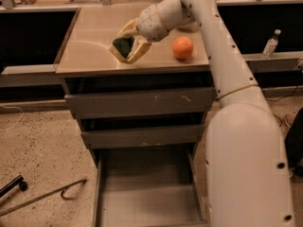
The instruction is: Pick sponge from bottom drawer and place on counter
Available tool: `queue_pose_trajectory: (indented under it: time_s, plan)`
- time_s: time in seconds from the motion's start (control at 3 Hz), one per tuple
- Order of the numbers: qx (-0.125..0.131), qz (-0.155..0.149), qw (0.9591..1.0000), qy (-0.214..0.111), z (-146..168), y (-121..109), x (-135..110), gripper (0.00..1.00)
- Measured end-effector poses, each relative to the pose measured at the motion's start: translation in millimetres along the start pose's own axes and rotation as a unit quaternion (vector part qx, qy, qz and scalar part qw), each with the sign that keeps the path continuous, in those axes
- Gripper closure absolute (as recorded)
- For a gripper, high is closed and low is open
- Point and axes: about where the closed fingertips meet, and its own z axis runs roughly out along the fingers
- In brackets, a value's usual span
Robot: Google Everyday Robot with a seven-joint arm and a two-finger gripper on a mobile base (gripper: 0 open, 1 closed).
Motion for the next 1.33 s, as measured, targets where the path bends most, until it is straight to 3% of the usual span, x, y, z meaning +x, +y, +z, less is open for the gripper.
queue_pose_trajectory:
  time_s: [0.33,0.67,1.0,1.33]
  plan:
    - [0.061,-0.012,0.9956,0.07,-30,-40,31,1.0]
    - [0.152,0.0,0.98,0.129,-57,-80,63,1.0]
    - [0.191,0.035,0.9695,0.15,-64,-96,93,1.0]
    - [0.177,0.113,0.9672,0.143,-51,-83,128,1.0]
